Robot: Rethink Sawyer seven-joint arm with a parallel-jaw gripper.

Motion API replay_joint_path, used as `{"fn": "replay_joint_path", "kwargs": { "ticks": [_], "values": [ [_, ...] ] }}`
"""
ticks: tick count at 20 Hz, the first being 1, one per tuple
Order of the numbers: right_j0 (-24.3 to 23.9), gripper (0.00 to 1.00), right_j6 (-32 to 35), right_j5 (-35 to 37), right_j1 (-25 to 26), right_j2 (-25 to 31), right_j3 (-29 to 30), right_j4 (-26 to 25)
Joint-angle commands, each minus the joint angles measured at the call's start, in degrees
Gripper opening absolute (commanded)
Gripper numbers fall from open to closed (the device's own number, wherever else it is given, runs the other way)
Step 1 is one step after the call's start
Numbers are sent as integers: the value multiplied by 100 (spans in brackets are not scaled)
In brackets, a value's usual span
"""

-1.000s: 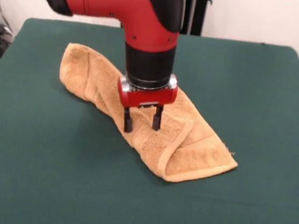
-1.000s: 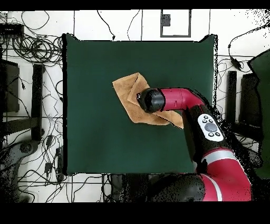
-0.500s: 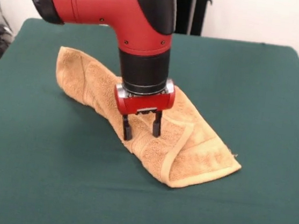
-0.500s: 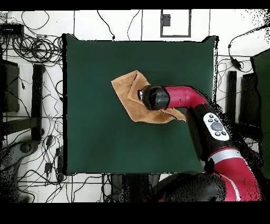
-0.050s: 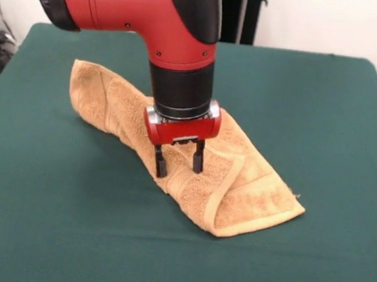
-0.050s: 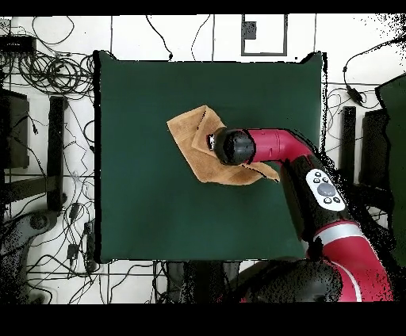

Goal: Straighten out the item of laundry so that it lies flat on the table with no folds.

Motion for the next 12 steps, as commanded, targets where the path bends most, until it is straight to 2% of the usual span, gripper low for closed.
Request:
{"fn": "replay_joint_path", "kwargs": {
  "ticks": [1, 4, 7, 12],
  "values": [
    [400, 100, -317, -1112, 272, 572, -136, -522],
    [725, 100, 206, -1405, 96, 47, -310, -796],
    [1141, 100, 1006, -1808, 18, -648, -601, -972],
    [1039, 100, 821, -1819, 118, -663, -783, -817]
  ]
}}
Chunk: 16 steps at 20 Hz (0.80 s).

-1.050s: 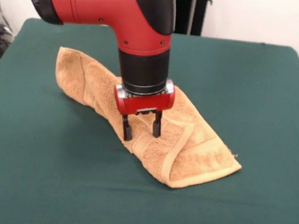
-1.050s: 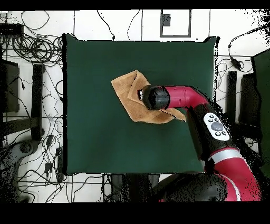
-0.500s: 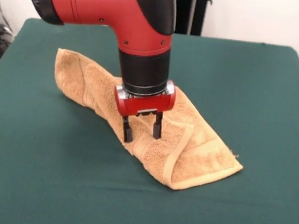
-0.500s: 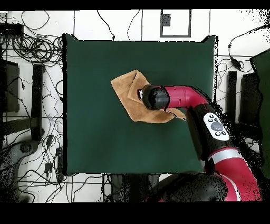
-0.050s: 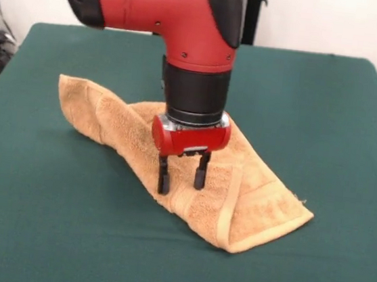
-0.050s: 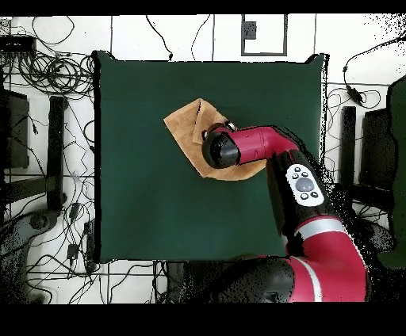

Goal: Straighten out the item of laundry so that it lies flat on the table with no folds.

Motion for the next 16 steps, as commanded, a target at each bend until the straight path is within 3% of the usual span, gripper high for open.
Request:
{"fn": "replay_joint_path", "kwargs": {
  "ticks": [1, 9, 16],
  "values": [
    [323, 100, 794, -798, 219, -120, -602, -118],
    [588, 100, 1033, -1317, 237, -634, -938, -39],
    [364, 100, 632, -257, 354, -342, -836, 586]
  ]
}}
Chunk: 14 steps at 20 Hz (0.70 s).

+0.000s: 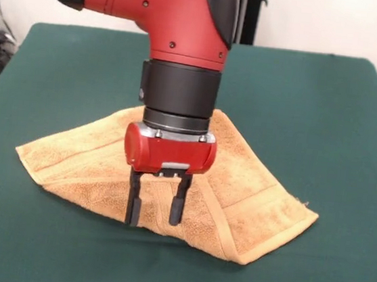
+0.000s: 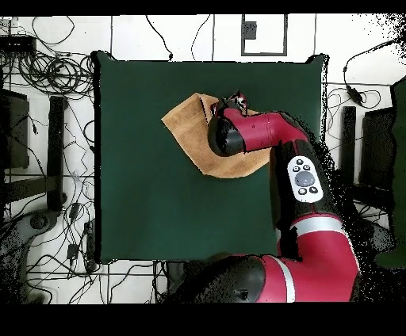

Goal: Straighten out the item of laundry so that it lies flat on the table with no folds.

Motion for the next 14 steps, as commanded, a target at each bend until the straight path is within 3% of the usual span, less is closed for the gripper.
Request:
{"fn": "replay_joint_path", "kwargs": {
  "ticks": [1, 14],
  "values": [
    [39, 100, 598, 756, 355, 197, -36, 498],
    [-299, 100, -42, 913, 270, 555, 238, 744]
  ]
}}
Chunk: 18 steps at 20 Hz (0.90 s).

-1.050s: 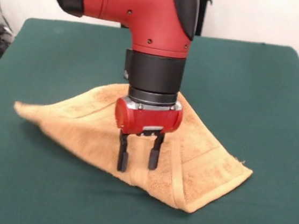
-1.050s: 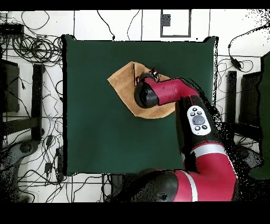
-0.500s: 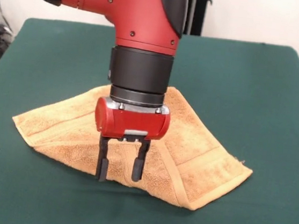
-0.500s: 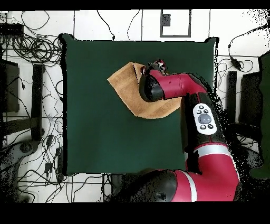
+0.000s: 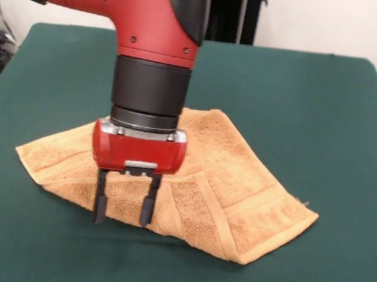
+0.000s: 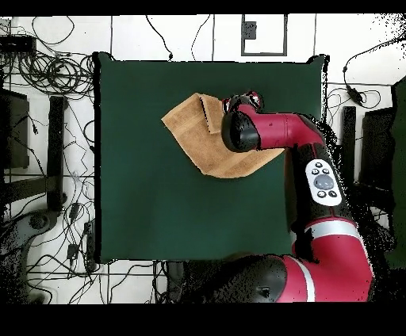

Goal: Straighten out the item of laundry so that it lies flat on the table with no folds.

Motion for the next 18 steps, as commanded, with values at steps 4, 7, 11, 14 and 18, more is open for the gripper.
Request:
{"fn": "replay_joint_path", "kwargs": {
  "ticks": [4, 7, 11, 14, 18],
  "values": [
    [-278, 100, -986, 1232, 466, 1164, 298, 166],
    [-392, 100, -1059, 1444, 497, 1387, 493, 252],
    [-389, 100, -862, 1639, 356, 1429, 715, 295],
    [-399, 100, -809, 2037, 283, 1488, 822, 432],
    [-502, 100, -844, 2451, 200, 1640, 1023, 625]
  ]
}}
